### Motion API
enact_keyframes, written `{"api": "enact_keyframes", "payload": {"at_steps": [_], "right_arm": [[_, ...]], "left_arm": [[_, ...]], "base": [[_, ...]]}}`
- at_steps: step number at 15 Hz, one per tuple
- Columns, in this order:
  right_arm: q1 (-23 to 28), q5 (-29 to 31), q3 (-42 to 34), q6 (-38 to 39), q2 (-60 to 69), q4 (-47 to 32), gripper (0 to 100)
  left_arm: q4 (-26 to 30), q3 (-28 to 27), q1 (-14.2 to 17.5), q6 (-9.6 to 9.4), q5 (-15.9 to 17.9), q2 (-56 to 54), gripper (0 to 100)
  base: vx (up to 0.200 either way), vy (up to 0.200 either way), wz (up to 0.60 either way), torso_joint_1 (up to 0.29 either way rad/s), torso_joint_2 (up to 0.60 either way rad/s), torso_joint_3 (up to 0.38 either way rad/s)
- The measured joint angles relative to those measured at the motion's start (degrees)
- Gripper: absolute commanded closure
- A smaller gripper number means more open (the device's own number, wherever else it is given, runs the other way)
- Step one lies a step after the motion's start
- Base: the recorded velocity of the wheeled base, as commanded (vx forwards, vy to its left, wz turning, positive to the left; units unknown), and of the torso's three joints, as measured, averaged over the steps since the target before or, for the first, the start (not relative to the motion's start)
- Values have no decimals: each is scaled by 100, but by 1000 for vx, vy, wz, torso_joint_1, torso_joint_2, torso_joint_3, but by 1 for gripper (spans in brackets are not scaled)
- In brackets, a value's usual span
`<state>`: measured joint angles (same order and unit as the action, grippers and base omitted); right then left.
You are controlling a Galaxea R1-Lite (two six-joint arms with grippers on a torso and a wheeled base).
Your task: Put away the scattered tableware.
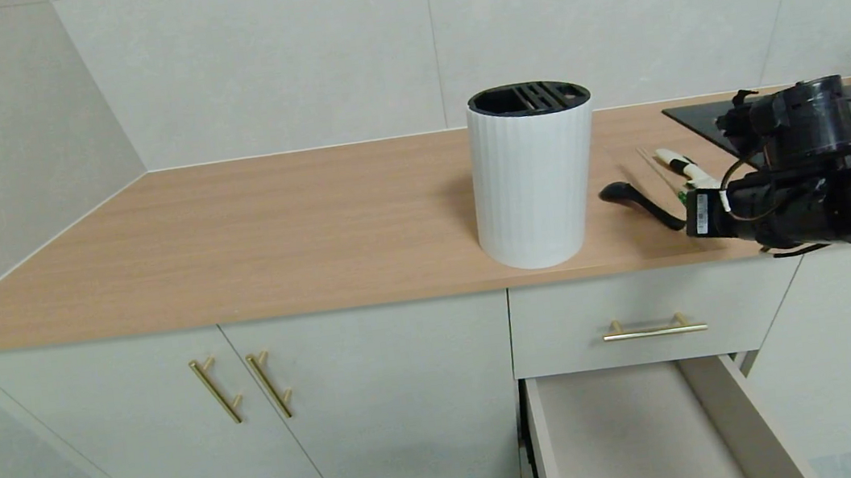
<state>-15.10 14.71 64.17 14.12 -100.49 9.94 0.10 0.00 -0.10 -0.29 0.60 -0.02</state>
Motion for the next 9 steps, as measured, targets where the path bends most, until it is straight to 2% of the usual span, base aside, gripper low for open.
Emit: {"api": "enact_keyframes", "payload": {"at_steps": [2,6,9], "right_arm": [[0,-29,-43,-6,328,-247,100],[-22,-245,-11,-35,1133,-1264,100],[-60,-847,-21,-219,1835,-1941,100]], "left_arm": [[0,0,0,0,2,-2,0],[0,0,-1,2,2,-2,0],[0,0,0,0,2,0,0]], "base": [[0,0,0,0,0,0],[0,0,0,0,0,0],[0,0,0,0,0,0]]}}
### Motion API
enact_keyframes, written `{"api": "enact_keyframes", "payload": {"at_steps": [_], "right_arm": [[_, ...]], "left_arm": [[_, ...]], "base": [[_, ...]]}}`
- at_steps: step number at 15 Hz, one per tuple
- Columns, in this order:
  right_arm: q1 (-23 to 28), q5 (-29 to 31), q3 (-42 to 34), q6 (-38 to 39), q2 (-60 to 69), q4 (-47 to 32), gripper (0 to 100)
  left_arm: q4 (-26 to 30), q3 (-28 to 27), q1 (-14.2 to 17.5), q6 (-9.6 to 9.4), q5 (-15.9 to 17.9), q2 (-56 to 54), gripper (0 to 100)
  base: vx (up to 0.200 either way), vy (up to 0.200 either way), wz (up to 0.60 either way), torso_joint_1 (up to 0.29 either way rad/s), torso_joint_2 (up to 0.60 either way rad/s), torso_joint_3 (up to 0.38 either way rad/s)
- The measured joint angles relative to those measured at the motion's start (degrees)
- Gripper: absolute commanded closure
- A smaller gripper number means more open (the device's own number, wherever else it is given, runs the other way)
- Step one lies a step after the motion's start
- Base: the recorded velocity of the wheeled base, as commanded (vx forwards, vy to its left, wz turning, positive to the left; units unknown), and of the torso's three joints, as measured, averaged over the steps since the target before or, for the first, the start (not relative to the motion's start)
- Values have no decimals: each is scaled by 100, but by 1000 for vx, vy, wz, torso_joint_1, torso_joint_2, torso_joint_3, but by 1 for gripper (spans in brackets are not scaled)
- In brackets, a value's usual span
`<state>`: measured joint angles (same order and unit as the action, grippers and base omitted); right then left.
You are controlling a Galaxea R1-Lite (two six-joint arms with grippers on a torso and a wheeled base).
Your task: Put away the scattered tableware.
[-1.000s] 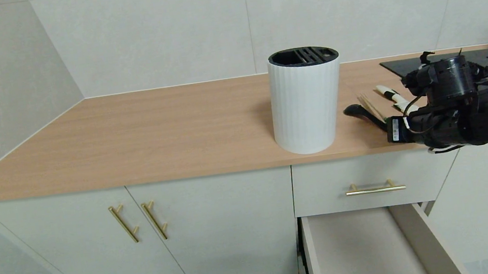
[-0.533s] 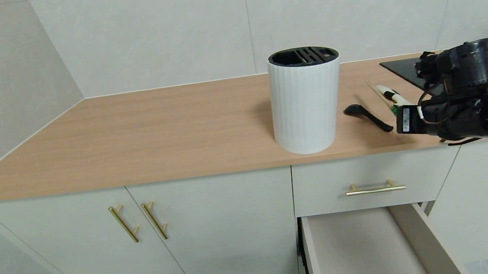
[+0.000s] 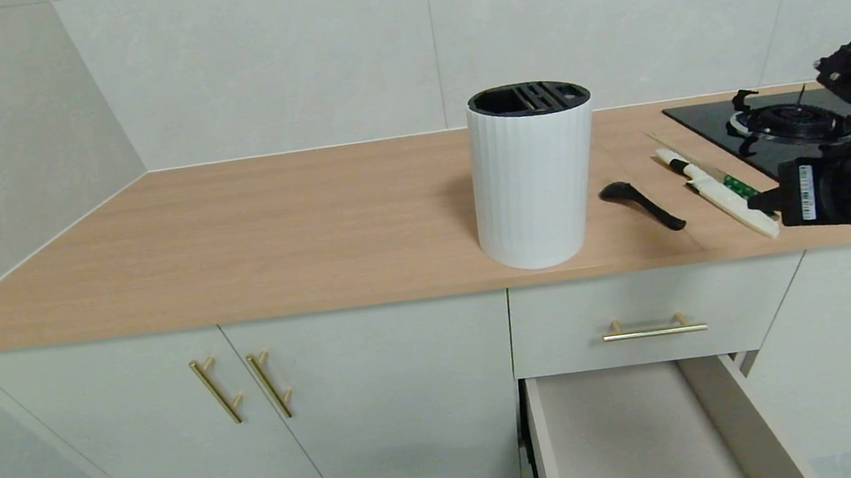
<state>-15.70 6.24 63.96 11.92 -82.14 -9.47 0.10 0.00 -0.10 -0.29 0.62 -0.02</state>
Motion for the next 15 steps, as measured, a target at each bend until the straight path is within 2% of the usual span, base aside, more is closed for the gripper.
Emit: {"api": "enact_keyframes", "payload": {"at_steps": [2,6,11,15], "right_arm": [[-17,-323,-104,-257,450,-183,100],[-107,-367,-182,-613,1108,-892,100],[-447,-367,-176,-1053,1503,-1730,100],[-992,-368,-189,-1154,1621,-2266,100]], "left_arm": [[0,0,2,2,-2,0,0],[0,0,-1,0,0,0,0],[0,0,2,0,0,0,0],[0,0,-1,0,0,0,0]], "base": [[0,0,0,0,0,0],[0,0,0,0,0,0],[0,0,0,0,0,0],[0,0,0,0,0,0]]}}
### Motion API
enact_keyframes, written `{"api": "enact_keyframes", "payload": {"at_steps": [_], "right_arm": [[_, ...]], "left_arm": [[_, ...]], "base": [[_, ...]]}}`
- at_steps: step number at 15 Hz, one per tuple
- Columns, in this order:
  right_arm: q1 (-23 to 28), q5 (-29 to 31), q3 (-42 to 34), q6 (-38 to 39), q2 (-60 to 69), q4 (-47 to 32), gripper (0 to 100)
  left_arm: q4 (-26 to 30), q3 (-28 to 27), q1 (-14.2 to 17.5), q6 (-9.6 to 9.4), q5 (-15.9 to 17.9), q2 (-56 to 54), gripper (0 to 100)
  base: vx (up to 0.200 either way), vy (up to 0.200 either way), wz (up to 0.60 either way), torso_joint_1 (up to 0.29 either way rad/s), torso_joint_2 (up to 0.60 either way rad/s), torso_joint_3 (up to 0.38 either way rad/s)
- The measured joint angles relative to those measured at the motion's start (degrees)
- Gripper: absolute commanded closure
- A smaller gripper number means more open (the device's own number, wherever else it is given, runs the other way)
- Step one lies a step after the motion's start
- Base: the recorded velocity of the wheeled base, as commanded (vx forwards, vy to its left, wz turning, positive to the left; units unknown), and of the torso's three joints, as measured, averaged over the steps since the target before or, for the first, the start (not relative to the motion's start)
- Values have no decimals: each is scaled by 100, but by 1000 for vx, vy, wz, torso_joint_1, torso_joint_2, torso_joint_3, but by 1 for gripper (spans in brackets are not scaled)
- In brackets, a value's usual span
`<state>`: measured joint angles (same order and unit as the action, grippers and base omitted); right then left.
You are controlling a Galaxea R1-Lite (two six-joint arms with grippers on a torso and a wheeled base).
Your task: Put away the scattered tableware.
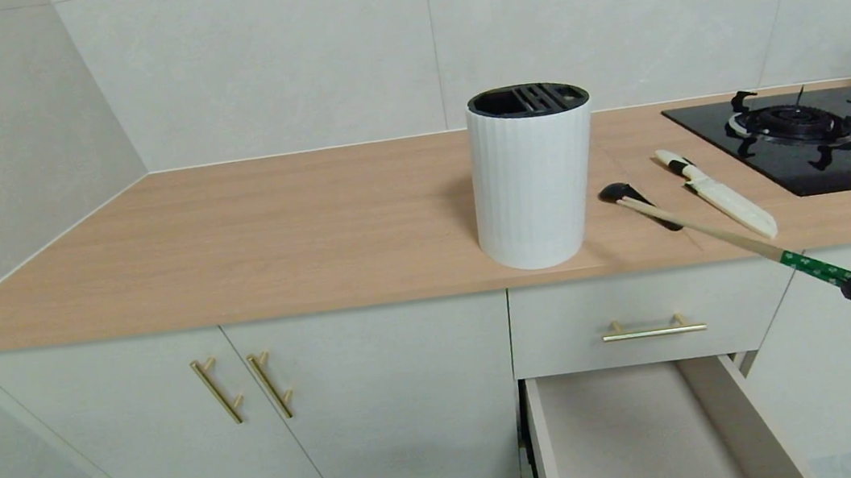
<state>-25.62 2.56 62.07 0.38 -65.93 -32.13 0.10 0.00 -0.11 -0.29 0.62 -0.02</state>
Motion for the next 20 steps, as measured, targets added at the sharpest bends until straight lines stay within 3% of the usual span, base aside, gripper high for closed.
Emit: {"api": "enact_keyframes", "payload": {"at_steps": [5,20], "right_arm": [[-433,12,-138,-80,-20,-108,100],[-649,26,-395,-117,-761,-60,100]], "left_arm": [[-2,0,4,0,0,0,0],[-2,0,1,-2,-2,0,0]], "base": [[0,0,0,-123,299,182],[0,0,0,-137,401,261]]}}
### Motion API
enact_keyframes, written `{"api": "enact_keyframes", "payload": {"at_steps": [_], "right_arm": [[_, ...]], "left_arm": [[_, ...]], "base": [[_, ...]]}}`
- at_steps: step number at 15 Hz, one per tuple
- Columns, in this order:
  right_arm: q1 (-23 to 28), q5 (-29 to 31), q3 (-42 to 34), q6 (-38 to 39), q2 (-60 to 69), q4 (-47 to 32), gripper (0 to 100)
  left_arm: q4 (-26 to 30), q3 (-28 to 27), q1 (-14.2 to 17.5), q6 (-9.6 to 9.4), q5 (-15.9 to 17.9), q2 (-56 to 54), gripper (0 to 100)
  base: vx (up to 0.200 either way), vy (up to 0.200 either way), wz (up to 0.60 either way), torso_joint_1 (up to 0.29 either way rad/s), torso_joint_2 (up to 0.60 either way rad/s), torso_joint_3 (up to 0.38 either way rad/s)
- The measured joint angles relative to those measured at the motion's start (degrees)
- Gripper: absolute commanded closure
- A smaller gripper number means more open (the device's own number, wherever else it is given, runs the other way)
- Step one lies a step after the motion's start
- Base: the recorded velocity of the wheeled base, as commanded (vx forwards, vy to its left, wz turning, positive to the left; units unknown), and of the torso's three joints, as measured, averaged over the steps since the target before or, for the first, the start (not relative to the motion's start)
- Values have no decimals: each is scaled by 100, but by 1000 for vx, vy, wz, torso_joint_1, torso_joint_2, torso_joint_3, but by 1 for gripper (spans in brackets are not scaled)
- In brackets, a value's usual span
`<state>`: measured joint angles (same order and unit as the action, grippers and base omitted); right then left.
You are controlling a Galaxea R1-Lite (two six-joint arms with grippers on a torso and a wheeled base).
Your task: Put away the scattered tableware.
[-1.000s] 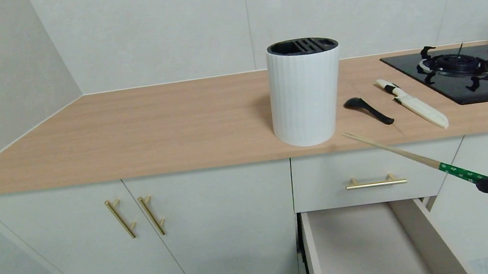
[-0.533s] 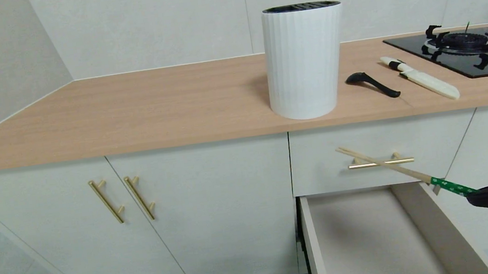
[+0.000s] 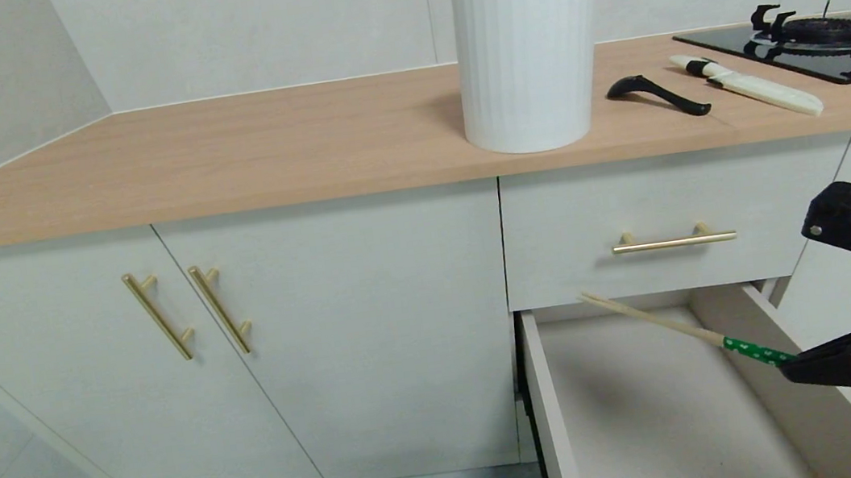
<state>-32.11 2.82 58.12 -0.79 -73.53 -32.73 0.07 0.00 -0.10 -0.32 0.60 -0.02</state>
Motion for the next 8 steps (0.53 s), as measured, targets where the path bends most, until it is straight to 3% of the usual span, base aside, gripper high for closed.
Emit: {"api": "enact_keyframes", "payload": {"at_steps": [8], "right_arm": [[6,24,11,33,-439,20,100]], "left_arm": [[2,0,0,2,2,-2,0]], "base": [[0,0,0,0,0,0]]}}
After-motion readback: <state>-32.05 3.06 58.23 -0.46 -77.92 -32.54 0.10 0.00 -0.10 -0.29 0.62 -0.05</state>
